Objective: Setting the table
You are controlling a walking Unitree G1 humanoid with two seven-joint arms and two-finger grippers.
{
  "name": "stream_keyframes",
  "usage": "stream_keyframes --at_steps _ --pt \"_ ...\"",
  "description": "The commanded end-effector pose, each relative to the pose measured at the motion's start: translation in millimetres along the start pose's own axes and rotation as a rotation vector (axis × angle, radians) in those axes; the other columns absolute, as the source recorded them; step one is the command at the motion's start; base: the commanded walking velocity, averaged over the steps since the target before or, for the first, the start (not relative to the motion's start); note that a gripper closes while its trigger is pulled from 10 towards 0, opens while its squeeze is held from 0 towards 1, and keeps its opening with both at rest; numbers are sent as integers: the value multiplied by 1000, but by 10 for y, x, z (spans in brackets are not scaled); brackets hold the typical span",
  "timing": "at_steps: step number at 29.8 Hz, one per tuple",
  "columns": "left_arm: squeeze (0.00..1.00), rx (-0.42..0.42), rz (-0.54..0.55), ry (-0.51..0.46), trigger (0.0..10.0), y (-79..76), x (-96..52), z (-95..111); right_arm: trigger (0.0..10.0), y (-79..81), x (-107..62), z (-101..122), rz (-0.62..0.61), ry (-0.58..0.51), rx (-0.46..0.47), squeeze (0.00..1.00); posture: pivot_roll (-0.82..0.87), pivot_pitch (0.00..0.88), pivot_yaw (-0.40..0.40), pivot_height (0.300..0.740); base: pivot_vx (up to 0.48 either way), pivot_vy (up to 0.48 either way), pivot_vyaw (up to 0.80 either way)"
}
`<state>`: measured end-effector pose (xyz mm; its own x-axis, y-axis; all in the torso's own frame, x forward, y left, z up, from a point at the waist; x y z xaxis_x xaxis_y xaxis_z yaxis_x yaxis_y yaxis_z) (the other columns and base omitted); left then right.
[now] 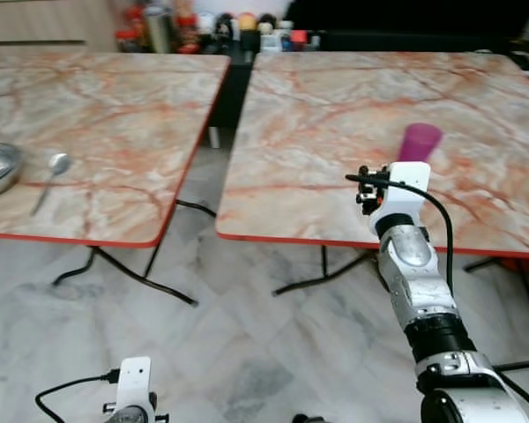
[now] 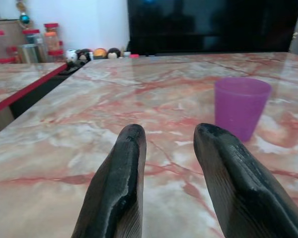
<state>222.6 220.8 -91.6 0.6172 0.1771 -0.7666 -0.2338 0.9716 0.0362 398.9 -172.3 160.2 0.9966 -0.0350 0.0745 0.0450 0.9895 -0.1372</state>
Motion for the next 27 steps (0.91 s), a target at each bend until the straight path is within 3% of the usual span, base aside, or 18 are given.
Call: stream_keyframes --at_steps 1,9,13,27 --pt "0 -9 18 29 10000 55 -8 -66 10000 19 8 17 2 -2 2 0 -2 158 20 740 277 0 0" --pt "0 -8 19 28 10000 53 -7 -63 10000 34 25 40 7 -5 12 0 -3 157 20 740 403 0 0" --pt "0 -9 18 30 10000 48 -7 -65 10000 34 29 16 5 9 8 0 1 155 18 740 480 0 -628" --pt "0 -10 19 28 10000 47 -8 -66 10000 48 31 0 -2 20 0 0 4 153 19 740 433 0 0"
Point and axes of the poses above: a point about 5 cm out from each wrist's last joint towards the gripper, its own x axis pointing out of the wrist towards the gripper, its own z axis along the axis of the wrist's last joint, y = z × x, the point moved 3 cm from there along x, pointing out of the wrist towards the gripper, and after that the axes turned 6 degrees about -x, right-handed, at the moved point
